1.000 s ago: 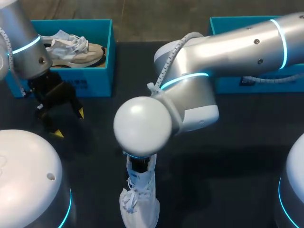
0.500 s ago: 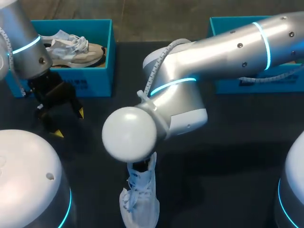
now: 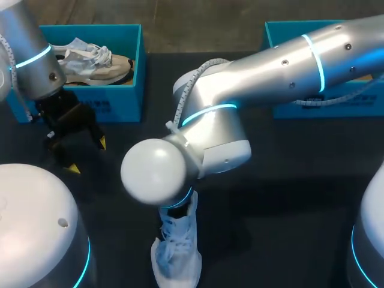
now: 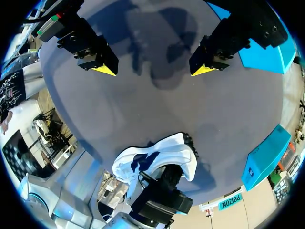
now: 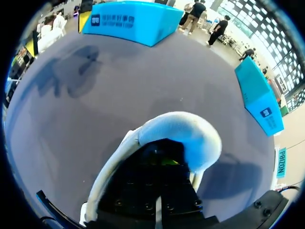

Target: Take the shoe out of the shoebox, open the shoe tongue, remove and reinsert the insole, then place the shoe into the shoebox

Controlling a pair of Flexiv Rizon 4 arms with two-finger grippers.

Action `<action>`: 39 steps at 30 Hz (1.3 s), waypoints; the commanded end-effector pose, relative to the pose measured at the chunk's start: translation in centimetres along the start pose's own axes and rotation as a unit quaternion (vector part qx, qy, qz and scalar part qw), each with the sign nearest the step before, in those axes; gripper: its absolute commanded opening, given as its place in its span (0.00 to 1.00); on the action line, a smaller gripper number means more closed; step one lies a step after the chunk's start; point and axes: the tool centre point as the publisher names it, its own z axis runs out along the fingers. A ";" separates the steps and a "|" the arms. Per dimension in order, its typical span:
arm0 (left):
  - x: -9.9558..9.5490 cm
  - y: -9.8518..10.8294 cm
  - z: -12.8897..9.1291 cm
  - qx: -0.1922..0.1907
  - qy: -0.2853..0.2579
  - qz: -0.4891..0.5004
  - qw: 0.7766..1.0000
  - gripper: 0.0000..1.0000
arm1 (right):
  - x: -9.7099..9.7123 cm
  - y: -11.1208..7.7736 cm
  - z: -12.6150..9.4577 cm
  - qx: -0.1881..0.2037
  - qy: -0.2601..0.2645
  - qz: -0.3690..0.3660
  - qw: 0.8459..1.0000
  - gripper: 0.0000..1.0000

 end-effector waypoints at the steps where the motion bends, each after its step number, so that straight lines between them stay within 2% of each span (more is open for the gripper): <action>1: 0.0 0.0 0.0 -0.001 0.001 0.000 1.000 1.00 | 0.7 -1.3 0.3 -0.003 -0.004 0.203 0.979 0.00; 9: 0.0 0.0 0.0 -0.001 0.001 0.000 1.000 1.00 | 1.3 -2.9 -0.2 0.038 0.010 0.203 0.979 0.00; 13: 0.0 0.0 0.0 -0.001 0.001 0.000 1.000 1.00 | 1.3 -3.3 -1.1 0.032 0.020 0.202 0.979 0.00; 18: 0.0 0.0 0.0 -0.001 0.001 0.000 1.000 1.00 | 0.9 -1.9 -2.3 0.003 0.010 0.191 0.981 0.00; 25: 0.0 0.0 0.0 -0.001 0.001 0.000 1.000 1.00 | 0.2 0.3 -2.5 -0.032 0.018 0.183 0.982 0.00; 30: 0.0 0.0 0.0 -0.001 0.001 0.000 1.000 1.00 | -0.1 1.4 -1.8 -0.044 0.026 0.182 0.982 0.00; 39: 0.0 0.0 0.0 -0.001 0.001 0.000 1.000 1.00 | -0.4 1.8 0.2 -0.064 0.033 0.195 0.978 0.00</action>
